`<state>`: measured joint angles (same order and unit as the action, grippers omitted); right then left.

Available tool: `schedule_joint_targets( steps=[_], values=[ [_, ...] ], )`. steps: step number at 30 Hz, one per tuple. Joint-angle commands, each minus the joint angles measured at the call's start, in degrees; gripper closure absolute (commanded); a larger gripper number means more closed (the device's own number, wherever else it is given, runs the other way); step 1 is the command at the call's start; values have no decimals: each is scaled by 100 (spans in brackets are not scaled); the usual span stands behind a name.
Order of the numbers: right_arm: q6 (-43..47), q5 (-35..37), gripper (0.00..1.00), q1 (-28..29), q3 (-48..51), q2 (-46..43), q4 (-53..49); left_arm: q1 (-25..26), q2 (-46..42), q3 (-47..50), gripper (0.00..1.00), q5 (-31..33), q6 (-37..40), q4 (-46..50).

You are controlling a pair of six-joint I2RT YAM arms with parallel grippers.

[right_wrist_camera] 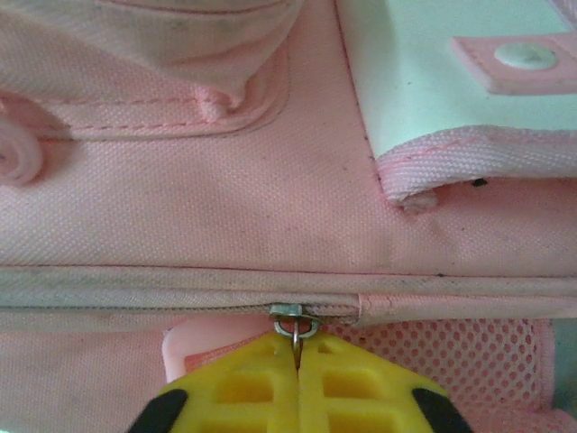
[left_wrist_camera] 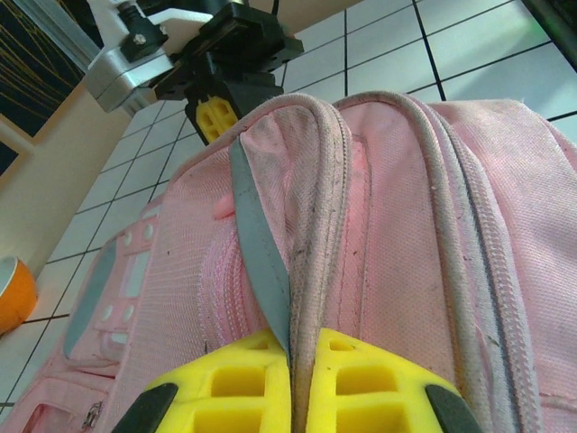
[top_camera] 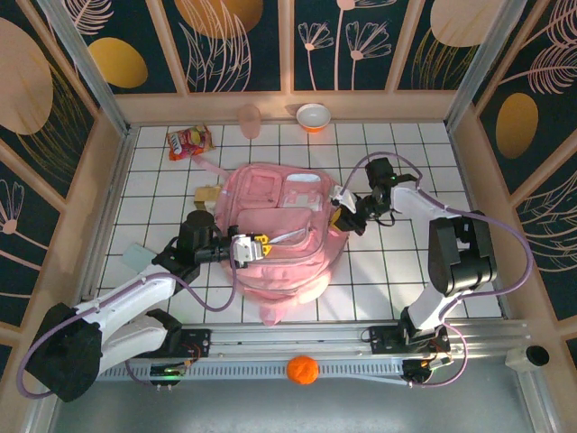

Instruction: Pack books, pencil case, and school supplies into a backpack

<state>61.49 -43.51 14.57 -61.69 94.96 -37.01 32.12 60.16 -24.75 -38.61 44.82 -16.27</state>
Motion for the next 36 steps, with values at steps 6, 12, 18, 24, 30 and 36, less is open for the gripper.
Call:
schedule_joint_targets(
  steps=[6,12,18,24,30,36],
  values=[
    [-692,-72,100,45,-475,-441,-339,-27,142,-342,100,452,11,-325],
    [-1616,-57,100,139,-484,-731,-427,-23,276,-486,100,972,-547,-462],
    [-2549,-70,100,257,-263,-1182,-428,-22,398,-657,100,1378,-1181,-604],
    [-3461,-27,100,475,196,-1687,-62,20,559,-895,100,1762,-1607,-704],
    [-4507,-45,100,885,626,-2121,514,262,798,-1143,100,2102,-1881,-760],
    [-5659,170,100,1296,789,-2421,897,647,1158,-1524,100,2662,-2375,-873]
  ],
)
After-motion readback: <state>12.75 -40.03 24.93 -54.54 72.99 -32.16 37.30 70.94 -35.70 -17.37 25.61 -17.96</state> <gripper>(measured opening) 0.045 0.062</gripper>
